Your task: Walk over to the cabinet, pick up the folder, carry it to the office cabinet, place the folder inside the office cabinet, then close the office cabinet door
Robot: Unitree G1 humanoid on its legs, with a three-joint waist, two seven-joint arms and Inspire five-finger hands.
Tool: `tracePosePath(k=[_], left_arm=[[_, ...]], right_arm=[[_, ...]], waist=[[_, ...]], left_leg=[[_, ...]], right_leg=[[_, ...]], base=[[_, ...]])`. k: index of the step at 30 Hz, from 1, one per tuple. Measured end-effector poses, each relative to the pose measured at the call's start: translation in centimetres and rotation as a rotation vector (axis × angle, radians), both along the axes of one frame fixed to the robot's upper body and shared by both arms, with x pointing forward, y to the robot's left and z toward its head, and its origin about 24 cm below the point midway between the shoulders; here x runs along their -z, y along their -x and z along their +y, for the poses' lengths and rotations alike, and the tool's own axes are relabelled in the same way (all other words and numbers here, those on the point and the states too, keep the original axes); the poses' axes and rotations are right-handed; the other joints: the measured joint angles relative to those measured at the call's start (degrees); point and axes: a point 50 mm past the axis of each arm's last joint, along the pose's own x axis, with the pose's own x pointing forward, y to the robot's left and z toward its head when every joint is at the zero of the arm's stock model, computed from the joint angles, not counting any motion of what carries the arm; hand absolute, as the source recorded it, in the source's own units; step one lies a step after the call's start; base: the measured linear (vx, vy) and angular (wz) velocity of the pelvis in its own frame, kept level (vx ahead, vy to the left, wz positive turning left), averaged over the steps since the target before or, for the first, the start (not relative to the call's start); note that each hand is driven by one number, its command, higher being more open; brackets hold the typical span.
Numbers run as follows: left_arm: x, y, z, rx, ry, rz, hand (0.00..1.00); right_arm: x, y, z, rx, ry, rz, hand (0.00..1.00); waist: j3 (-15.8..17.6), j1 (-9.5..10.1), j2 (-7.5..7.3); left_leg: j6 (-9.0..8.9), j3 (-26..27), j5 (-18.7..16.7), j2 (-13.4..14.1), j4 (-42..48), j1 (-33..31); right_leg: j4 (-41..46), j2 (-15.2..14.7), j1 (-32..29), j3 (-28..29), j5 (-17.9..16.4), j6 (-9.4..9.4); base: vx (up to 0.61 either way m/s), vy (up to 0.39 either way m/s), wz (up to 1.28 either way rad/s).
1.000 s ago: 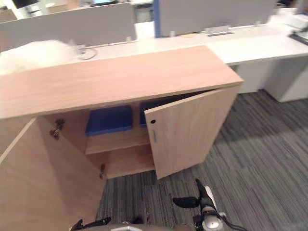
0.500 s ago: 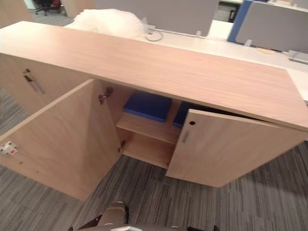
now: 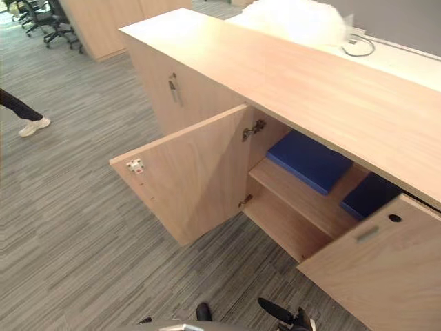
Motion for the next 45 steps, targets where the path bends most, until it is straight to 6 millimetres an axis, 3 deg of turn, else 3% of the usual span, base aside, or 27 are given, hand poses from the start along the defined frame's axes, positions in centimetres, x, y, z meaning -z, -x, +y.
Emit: tracePosePath(k=[8,13,22,26,28,30,31,32,34,37,39,43,45], left_arm=[[-1.7,-2.0,-0.5,0.112,-0.067,-0.137,1.0],[-4.1,-6.0,-0.4,0.295,-0.188,-0.259,1.0],[-6.8,-10.5,1.3,0.343,-0.332,-0.358,1.0],[-8.3,-12.7,3.1,0.379,-0.399,-0.401,1.0],[-9.6,-14.1,4.8,0.381,-0.451,-0.439,1.0],[-10.4,-14.7,6.0,0.342,-0.47,-0.466,1.0],[-11.0,-15.3,6.8,0.319,-0.485,-0.487,1.0],[-11.5,-15.7,7.4,0.329,-0.499,-0.497,1.0],[-11.5,-16.2,7.5,0.307,-0.475,-0.514,1.0],[-11.1,-16.4,7.4,0.282,-0.431,-0.521,1.0],[-11.6,-17.0,7.9,0.284,-0.438,-0.532,1.0],[-13.9,-18.1,11.3,0.287,-0.526,-0.541,1.0],[-14.6,-18.6,12.0,0.286,-0.543,-0.552,1.0]], right_arm=[[-0.1,-0.1,-0.4,-0.025,0.015,0.002,1.0],[-0.2,-0.4,-0.3,-0.048,0.019,-0.002,1.0],[-0.3,-0.4,-0.7,-0.101,0.022,0.005,1.0],[-0.2,-0.3,-0.7,-0.133,0.014,0.019,1.0],[-0.3,-0.4,-0.9,-0.157,0.011,0.015,1.0],[-0.4,-0.6,-1.2,-0.173,0.015,0.009,1.0],[-0.3,-0.5,-1.1,-0.188,0.011,0.011,1.0],[-0.3,-0.4,-1.0,-0.196,0.004,0.017,1.0],[-0.2,0.4,-1.4,-0.202,0.009,0.034,1.0],[-0.4,1.5,-2.7,-0.201,0.035,0.064,1.0],[-0.3,2.4,-2.8,-0.199,0.035,0.085,1.0],[-0.1,2.7,-2.3,-0.231,0.023,0.096,1.0],[-0.1,2.7,-2.3,-0.23,0.022,0.095,1.0]], waist=[[0.2,0.02,0.45],[0.2,-0.31,0.48],[0.0,-1.74,0.76],[-0.2,-1.81,0.82],[-0.5,-2.19,1.4],[-1.0,-2.49,2.68],[-1.1,-2.5,2.25],[-1.4,-2.54,1.2],[-2.6,-2.84,1.48],[-3.6,-2.95,3.82],[-3.9,-2.94,4.15],[-3.7,-2.85,2.85],[-3.8,-2.86,2.07]], left_leg=[[0.28,-3.1,0.1,-1.1,0.0,0.5],[0.37,-2.6,-0.1,-0.8,-0.1,0.5],[0.07,1.0,-1.3,0.4,0.0,2.3],[-0.25,2.1,-1.5,2.3,0.3,3.8],[-0.34,2.0,-1.5,4.7,0.3,4.7],[-1.08,1.9,-1.0,7.0,0.3,5.0],[-2.26,1.9,-0.8,7.1,0.3,5.3],[-3.2,1.8,-1.0,6.5,0.3,5.4],[-4.16,1.7,-0.6,7.1,0.2,5.6],[-5.48,2.2,-0.5,8.1,0.0,5.5],[-5.9,2.2,-0.4,8.7,0.0,5.6],[-6.66,3.7,-0.4,9.7,0.0,5.6],[-6.77,4.3,-0.4,9.7,0.0,5.5]], right_leg=[[0.4,-0.4,1.5,-2.2,0.0,-0.09],[-0.2,0.0,1.6,-1.5,-0.1,-0.38],[-0.3,0.5,1.7,2.4,0.2,-1.0],[0.8,2.0,1.6,4.7,1.4,-2.93],[4.6,3.4,0.4,6.5,2.3,-3.75],[1.5,4.6,-0.7,8.0,-1.2,-3.81],[-3.8,4.2,-1.2,8.3,1.6,-3.49],[-4.6,2.9,-2.2,9.3,5.0,-1.1],[-5.4,3.4,-1.8,10.2,4.5,-0.51],[-6.8,4.8,-1.6,11.3,4.4,-0.85],[-7.0,5.5,-1.4,11.5,4.5,-1.01],[-7.5,6.6,-2.0,13.4,5.0,-1.87],[-7.5,6.5,-2.5,14.1,5.1,-1.95]], base=[[0.0,0.003,0.2],[-0.01,-0.014,-0.05],[0.02,-0.01,-0.24],[0.04,-0.027,-0.18],[0.02,-0.06,-0.1],[-0.03,-0.072,-0.16],[-0.08,-0.084,-0.11],[-0.08,-0.108,0.02],[-0.03,-0.138,-0.04],[-0.02,-0.141,-0.14],[-0.01,-0.115,-0.09],[-0.01,-0.058,-0.19],[-0.01,0.013,-0.2]])
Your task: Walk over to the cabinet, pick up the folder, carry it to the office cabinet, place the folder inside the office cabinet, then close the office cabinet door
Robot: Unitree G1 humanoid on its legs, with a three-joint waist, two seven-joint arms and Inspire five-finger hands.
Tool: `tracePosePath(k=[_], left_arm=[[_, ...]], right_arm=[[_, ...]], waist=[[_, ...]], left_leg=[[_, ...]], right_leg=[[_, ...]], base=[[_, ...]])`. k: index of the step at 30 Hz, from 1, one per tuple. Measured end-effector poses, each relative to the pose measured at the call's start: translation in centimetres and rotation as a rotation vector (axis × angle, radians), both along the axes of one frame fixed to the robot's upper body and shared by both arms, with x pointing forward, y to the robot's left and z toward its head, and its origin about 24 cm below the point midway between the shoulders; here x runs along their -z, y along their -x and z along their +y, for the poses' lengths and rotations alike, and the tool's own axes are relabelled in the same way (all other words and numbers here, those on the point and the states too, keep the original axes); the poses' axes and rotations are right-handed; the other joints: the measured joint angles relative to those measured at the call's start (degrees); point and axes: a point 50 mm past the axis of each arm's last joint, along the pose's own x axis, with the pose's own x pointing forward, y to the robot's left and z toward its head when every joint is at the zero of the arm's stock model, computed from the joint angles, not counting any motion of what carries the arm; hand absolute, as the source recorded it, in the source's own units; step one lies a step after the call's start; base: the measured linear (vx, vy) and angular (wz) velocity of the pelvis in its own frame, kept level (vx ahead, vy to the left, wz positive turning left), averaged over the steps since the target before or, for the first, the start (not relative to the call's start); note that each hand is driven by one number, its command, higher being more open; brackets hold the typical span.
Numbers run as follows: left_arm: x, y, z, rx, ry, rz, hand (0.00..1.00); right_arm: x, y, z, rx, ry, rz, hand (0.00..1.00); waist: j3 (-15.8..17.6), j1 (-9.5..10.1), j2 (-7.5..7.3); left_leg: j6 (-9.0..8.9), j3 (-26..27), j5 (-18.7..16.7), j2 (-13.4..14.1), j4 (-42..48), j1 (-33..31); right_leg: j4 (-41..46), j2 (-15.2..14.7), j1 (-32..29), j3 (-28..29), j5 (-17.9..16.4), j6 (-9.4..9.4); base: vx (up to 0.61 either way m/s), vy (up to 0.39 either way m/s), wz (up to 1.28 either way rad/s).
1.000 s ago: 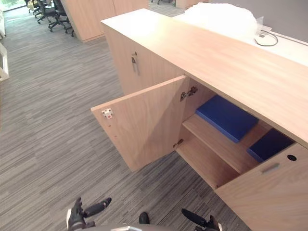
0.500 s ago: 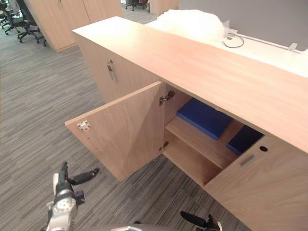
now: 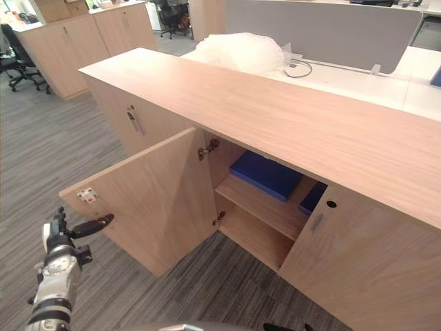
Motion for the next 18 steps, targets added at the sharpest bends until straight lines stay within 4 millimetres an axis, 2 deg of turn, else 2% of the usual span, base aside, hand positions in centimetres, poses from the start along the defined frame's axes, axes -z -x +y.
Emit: tracePosePath(k=[3,9,18], left_arm=[[-0.3,-0.5,0.1,0.021,0.012,-0.008,1.0],[0.2,-1.8,-1.3,0.191,0.028,0.036,1.0],[0.7,-2.2,-2.4,0.439,-0.131,0.215,1.0]], right_arm=[[0.0,0.0,0.1,-0.002,-0.007,-0.002,1.0],[0.2,-0.1,0.8,-0.009,-0.047,-0.011,1.0],[0.1,-0.3,0.6,-0.036,-0.04,-0.012,1.0]], waist=[[-0.3,-0.08,-0.6],[-0.3,0.03,-0.4],[-0.1,0.58,0.17]], left_leg=[[-0.05,0.5,0.0,-0.4,0.3,0.1],[-0.01,0.5,0.0,-0.8,0.3,0.1],[0.87,-0.6,0.6,-1.3,0.0,-0.1]], right_leg=[[0.0,-0.4,-0.2,0.5,0.2,0.16],[-0.1,-0.9,-0.2,0.5,0.9,-0.07],[0.2,-1.4,-0.4,-0.1,1.0,0.01]], base=[[0.0,0.038,-0.1],[-0.03,0.04,-0.01],[-0.06,0.012,0.05]])
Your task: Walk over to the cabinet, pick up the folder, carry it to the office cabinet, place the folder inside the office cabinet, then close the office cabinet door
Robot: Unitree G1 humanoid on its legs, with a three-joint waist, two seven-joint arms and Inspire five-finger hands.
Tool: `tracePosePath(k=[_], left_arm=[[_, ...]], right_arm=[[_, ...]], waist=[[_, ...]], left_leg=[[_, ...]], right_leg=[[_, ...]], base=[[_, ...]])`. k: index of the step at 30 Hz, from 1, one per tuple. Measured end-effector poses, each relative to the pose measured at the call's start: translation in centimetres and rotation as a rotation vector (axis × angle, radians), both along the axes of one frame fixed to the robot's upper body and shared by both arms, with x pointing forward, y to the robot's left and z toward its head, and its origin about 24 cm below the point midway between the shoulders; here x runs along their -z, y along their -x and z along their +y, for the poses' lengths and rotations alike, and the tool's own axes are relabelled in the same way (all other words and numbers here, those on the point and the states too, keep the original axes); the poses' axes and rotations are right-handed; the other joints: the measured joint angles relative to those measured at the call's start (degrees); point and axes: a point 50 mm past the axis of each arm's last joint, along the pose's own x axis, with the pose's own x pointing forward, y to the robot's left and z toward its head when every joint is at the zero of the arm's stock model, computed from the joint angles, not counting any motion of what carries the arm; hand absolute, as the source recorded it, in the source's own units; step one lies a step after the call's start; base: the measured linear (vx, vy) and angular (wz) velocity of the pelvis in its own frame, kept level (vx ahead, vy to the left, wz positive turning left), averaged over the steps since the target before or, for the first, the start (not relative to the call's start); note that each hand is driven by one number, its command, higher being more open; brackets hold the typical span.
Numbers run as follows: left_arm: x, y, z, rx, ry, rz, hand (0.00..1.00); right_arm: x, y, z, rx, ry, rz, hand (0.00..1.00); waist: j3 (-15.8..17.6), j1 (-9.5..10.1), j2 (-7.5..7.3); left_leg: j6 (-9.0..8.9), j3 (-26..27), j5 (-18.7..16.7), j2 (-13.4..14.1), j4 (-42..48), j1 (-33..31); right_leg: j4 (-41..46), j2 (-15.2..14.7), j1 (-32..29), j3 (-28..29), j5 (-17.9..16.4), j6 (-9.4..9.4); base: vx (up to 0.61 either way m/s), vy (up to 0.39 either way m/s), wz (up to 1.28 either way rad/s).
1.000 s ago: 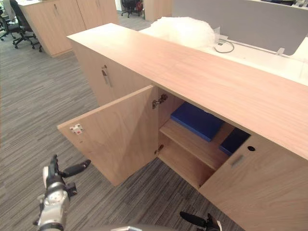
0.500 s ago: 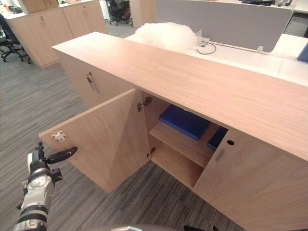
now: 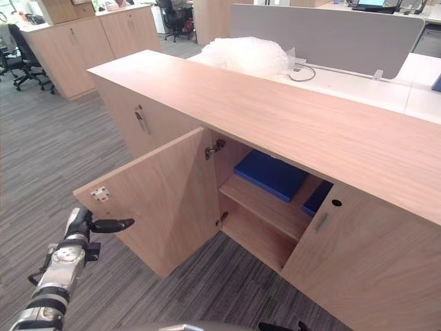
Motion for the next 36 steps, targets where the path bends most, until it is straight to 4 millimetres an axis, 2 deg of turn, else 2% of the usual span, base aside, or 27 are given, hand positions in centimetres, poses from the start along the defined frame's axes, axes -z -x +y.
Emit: tracePosePath(k=[5,10,13,15,17,18,19,20,22,24,26,29,33,34,36], left_arm=[[0.6,0.3,-0.7,0.14,-0.05,0.088,1.0],[0.3,1.4,-3.0,0.408,-0.205,0.147,1.0],[-0.1,3.2,-6.1,0.688,-0.171,0.196,1.0],[-0.1,4.2,-7.8,0.805,-0.123,0.21,1.0],[-0.3,5.3,-10.2,0.943,-0.039,0.218,1.0],[-0.4,6.0,-12.1,1.045,0.01,0.206,1.0],[-0.6,6.6,-13.9,1.123,0.057,0.179,1.0],[-0.7,6.8,-14.7,1.157,0.081,0.159,1.0],[-2.3,7.4,-17.4,1.291,0.147,0.038,1.0],[-3.7,7.6,-18.8,1.347,0.18,-0.059,1.0],[-4.2,7.5,-19.5,1.365,0.201,-0.106,1.0],[-3.7,7.2,-20.0,1.302,0.304,-0.106,1.0],[-1.0,6.2,-20.4,1.075,0.468,-0.083,1.0],[0.6,6.0,-20.3,0.966,0.516,-0.047,1.0],[2.2,6.2,-19.8,0.861,0.546,0.005,1.0]], right_arm=[[0.0,0.1,0.0,-0.011,-0.003,0.003,1.0],[0.2,0.5,-0.1,-0.023,-0.009,0.018,1.0],[0.2,0.6,-0.2,-0.025,-0.006,0.016,1.0],[0.2,0.8,-0.3,-0.028,-0.007,0.02,1.0],[0.2,0.9,-0.5,-0.032,-0.007,0.021,1.0],[0.2,0.7,-0.5,-0.038,-0.007,0.017,1.0],[0.2,0.5,-0.5,-0.045,-0.009,0.012,1.0],[0.1,0.4,-0.5,-0.048,-0.011,0.01,1.0],[0.2,0.1,-0.2,-0.068,-0.018,0.009,1.0],[0.2,-0.1,-0.2,-0.075,-0.018,0.008,1.0],[0.2,-0.2,-0.3,-0.078,-0.015,0.006,1.0],[0.2,0.0,-0.5,-0.076,-0.01,0.013,1.0],[0.3,-0.1,-0.3,-0.074,-0.019,0.025,1.0],[0.4,-0.2,-0.1,-0.067,-0.024,0.024,1.0],[0.4,-0.1,0.1,-0.045,-0.029,0.023,1.0]], waist=[[0.0,0.21,0.02],[-0.1,0.65,0.1],[-0.3,1.08,0.26],[-0.4,1.08,0.44],[-0.5,0.94,0.67],[-0.5,0.52,0.69],[-0.5,-0.05,0.68],[-0.5,-0.31,0.68],[-0.7,-1.16,0.37],[-1.0,-1.72,0.29],[-1.3,-2.05,0.49],[-1.4,-2.19,0.61],[-1.1,-2.29,0.18],[-1.0,-2.15,-0.1],[-0.8,-2.14,-0.46]], left_leg=[[0.26,-0.4,0.2,-0.7,0.0,-0.2],[1.07,-1.9,0.3,-1.9,0.1,-1.4],[1.78,-2.5,0.2,-3.1,0.3,-1.8],[2.28,-2.5,0.0,-3.5,0.3,-1.8],[3.07,-2.5,-0.2,-4.0,0.1,-1.8],[3.14,-2.5,-0.5,-4.3,0.0,-1.8],[3.39,-2.5,-0.7,-4.5,0.0,-1.8],[3.45,-2.4,-0.7,-4.6,0.0,-1.8],[3.54,-2.3,-0.8,-4.8,0.0,-1.8],[3.51,-2.2,-0.8,-4.8,0.0,-1.7],[3.62,-2.1,-0.8,-4.7,0.0,-1.7],[3.76,-1.8,-0.7,-4.5,0.0,-1.6],[3.47,-1.3,-0.8,-3.8,0.0,-1.2],[3.17,-0.5,-1.0,-3.4,0.3,-0.9],[2.75,0.3,-1.8,-2.9,1.3,-1.0]], right_leg=[[-0.1,-0.7,0.0,-0.3,0.3,0.63],[-0.8,-2.0,0.0,-1.9,0.9,1.79],[-1.0,-2.9,0.0,-2.6,1.4,2.65],[-1.0,-3.5,0.0,-2.6,1.6,3.02],[-1.0,-3.8,0.0,-2.6,1.9,3.4],[-1.0,-4.1,0.0,-2.6,2.1,3.65],[-1.0,-4.4,0.0,-2.5,2.1,3.75],[-1.0,-4.4,0.0,-2.5,2.1,3.74],[-1.1,-4.6,-0.1,-2.3,2.2,3.76],[-1.3,-4.6,-0.1,-2.2,2.2,3.75],[-1.4,-4.4,-0.1,-2.0,2.2,3.72],[-1.7,-4.1,0.0,-1.7,2.2,3.72],[-2.2,-3.4,0.5,-1.3,2.2,3.28],[-2.2,-3.1,0.6,-0.6,2.1,3.03],[-2.2,-2.8,0.5,0.3,2.0,2.71]], base=[[-0.04,0.036,0.05],[-0.01,0.041,0.18],[-0.01,0.07,0.12],[-0.04,0.072,0.04],[-0.05,0.064,0.0],[-0.06,0.064,-0.02],[-0.05,0.058,-0.02],[-0.04,0.047,-0.03],[-0.02,0.022,-0.04],[0.0,-0.012,-0.04],[0.01,-0.028,-0.06],[0.01,-0.042,-0.06],[0.01,-0.053,-0.08],[0.01,-0.049,-0.24],[0.0,-0.041,-0.24]])
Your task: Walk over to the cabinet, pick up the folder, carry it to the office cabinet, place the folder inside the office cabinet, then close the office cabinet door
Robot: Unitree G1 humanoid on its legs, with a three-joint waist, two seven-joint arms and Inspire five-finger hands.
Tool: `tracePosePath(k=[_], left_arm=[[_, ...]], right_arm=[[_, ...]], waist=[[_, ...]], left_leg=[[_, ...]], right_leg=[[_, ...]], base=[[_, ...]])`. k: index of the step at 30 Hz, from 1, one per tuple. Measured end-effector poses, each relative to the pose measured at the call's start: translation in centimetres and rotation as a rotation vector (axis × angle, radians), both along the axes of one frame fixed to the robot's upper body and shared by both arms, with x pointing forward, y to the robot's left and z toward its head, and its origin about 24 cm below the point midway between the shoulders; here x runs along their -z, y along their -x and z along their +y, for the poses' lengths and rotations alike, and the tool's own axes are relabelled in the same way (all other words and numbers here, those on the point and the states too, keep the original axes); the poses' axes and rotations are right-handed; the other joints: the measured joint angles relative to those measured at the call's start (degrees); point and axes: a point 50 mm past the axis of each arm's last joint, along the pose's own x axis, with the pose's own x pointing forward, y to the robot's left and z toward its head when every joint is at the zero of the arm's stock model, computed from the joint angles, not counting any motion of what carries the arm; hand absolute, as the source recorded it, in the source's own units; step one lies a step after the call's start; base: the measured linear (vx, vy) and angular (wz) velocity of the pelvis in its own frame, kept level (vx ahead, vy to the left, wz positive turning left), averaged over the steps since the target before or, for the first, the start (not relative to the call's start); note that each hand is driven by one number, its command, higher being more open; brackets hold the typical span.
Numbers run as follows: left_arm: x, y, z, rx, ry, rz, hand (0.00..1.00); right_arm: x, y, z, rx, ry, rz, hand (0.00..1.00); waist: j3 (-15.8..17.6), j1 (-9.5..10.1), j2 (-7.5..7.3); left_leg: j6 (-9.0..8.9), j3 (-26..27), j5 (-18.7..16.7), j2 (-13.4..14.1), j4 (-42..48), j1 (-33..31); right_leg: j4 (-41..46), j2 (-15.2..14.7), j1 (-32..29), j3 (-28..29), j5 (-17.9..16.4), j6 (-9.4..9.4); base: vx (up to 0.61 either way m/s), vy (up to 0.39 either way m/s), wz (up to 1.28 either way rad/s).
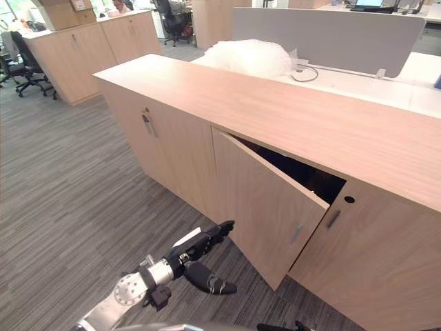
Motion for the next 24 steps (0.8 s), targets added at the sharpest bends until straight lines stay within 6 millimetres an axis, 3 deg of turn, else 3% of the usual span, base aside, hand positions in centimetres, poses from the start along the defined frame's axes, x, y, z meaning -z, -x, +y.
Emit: tracePosePath(k=[1,2,4,6,7,9,10,12,13,16,20,24], left_arm=[[0.9,0.1,0.4,-0.046,-0.005,0.052,1.0],[2.3,0.5,1.0,-0.138,-0.002,0.127,1.0],[3.7,1.2,1.8,-0.266,0.019,0.216,1.0],[4.9,1.7,2.7,-0.366,0.015,0.282,1.0],[5.6,2.1,3.3,-0.429,0.011,0.318,1.0],[7.0,3.4,4.2,-0.534,0.006,0.395,1.0],[7.8,4.4,4.8,-0.6,0.001,0.452,1.0],[8.8,5.7,5.9,-0.695,-0.003,0.525,1.0],[9.5,6.7,6.6,-0.781,0.004,0.579,1.0],[10.7,9.1,8.3,-1.001,0.01,0.688,1.0],[11.2,11.2,9.4,-1.122,-0.035,0.739,1.0],[11.8,13.1,9.1,-1.202,-0.017,0.816,1.0]], right_arm=[[0.1,0.2,0.2,0.022,-0.005,0.003,1.0],[0.2,0.4,0.3,0.062,-0.011,0.006,1.0],[0.1,0.4,-0.1,0.102,-0.001,0.003,1.0],[0.1,0.5,-0.3,0.137,0.006,0.001,1.0],[0.0,0.6,-0.6,0.157,0.016,0.001,1.0],[0.0,1.0,-0.8,0.193,0.025,0.008,1.0],[0.0,1.1,-1.0,0.196,0.032,0.015,1.0],[-0.1,0.5,-0.9,0.182,0.032,0.002,1.0],[-0.2,0.0,-0.8,0.163,0.034,-0.014,1.0],[-0.1,-0.3,0.0,0.12,0.021,-0.012,1.0],[-0.2,-0.9,0.3,0.086,0.024,-0.031,1.0],[-0.2,-0.7,0.4,0.098,0.019,-0.034,1.0]], waist=[[0.3,-0.11,-0.41],[1.2,-0.04,-0.53],[2.3,0.26,0.38],[3.5,0.51,0.68],[4.5,0.77,1.11],[5.2,1.44,1.29],[5.2,2.48,1.83],[5.2,3.34,1.85],[5.2,3.52,2.59],[4.4,3.27,0.51],[3.0,3.41,0.11],[1.3,3.31,0.19]], left_leg=[[-0.11,0.3,-1.6,0.7,3.0,-1.1],[-0.62,1.1,-6.6,3.5,12.8,-4.7],[-1.07,0.7,-11.7,8.1,25.1,-9.1],[-1.05,-3.2,-12.5,10.4,34.1,-12.7],[-1.05,-7.6,-12.4,10.5,37.5,-13.6],[-2.19,-14.8,-13.8,9.2,40.4,-14.6],[-4.03,-20.9,-15.0,7.1,37.6,-13.8],[-4.68,-29.0,-15.2,4.0,31.9,-13.0],[-4.98,-31.8,-14.5,3.3,27.9,-11.8],[-4.45,-28.5,-15.6,2.2,26.9,-10.4],[-3.23,-25.3,-16.3,1.3,25.1,-8.0],[-2.52,-23.3,-15.9,0.7,21.7,-5.3]], right_leg=[[0.1,0.1,0.0,0.2,-0.1,-0.19],[0.6,0.7,-0.1,1.3,-0.3,-0.67],[1.1,2.9,0.0,3.0,-0.8,-1.39],[1.9,4.2,0.2,4.3,-1.1,-1.93],[2.3,4.8,0.7,5.5,-1.3,-2.24],[3.1,5.0,1.2,8.0,-1.6,-2.57],[4.1,5.1,0.5,10.5,-1.8,-2.57],[5.6,5.1,-1.5,14.2,-2.1,-2.19],[6.9,5.7,-2.7,16.5,-2.7,-1.52],[7.0,3.9,-2.6,18.8,-3.2,-0.36],[6.7,2.3,-2.5,21.1,-3.8,0.35],[5.8,1.7,-2.3,22.0,-3.8,0.54]], base=[[0.0,-0.097,-0.31],[0.01,-0.095,-0.33],[0.02,-0.097,-0.43],[0.02,-0.067,-0.39],[0.02,-0.033,-0.37],[0.02,0.035,-0.7],[0.03,0.09,-0.95],[0.02,0.137,-1.08],[0.01,0.169,-0.97],[0.06,0.164,-0.5],[0.09,0.133,-0.37],[0.18,0.059,-0.27]])
